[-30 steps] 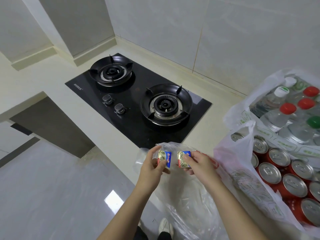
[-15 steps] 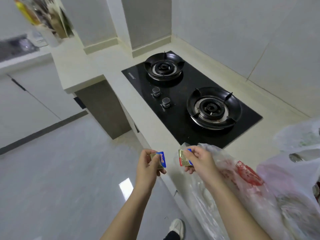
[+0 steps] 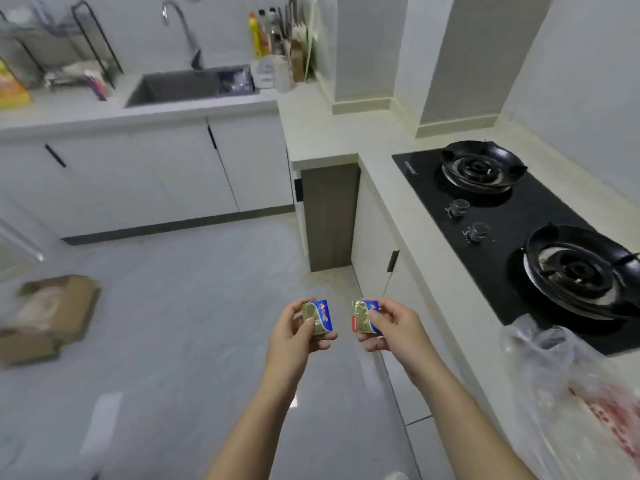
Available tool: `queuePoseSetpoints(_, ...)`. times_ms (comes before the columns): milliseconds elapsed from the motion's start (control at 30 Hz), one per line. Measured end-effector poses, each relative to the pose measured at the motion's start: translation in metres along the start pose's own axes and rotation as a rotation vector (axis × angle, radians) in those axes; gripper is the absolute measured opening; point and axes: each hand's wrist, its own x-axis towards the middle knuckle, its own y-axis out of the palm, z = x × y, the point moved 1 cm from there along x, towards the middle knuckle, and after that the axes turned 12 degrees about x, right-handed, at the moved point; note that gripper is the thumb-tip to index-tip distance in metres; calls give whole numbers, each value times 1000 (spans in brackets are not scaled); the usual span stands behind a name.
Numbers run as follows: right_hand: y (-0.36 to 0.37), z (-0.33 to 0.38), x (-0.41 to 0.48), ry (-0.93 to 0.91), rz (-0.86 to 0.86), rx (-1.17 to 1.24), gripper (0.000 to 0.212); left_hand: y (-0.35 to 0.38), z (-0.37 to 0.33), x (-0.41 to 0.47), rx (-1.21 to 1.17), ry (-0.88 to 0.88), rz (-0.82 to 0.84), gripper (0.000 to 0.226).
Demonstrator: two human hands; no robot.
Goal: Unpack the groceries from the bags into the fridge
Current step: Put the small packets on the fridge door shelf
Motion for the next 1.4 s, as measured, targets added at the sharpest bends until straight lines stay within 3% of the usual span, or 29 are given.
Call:
queuePoseSetpoints(433,240,-28,-24,-21,338,-121,22,-237,19,-51,-136,29,-351,31)
queuePoseSetpoints(1033,448,19,-28,-105,863,-92,22,-387,-25,-82,-145,174,-755,29)
queuePoseSetpoints(1267,526,69,-51,-238,1190,-83,21,-455,-72,-111,-54,354,-996,26)
queuePoseSetpoints(1400,562,96,-78,-312,1294,-89,21,-490,-100,-137,90,423,-1078,34)
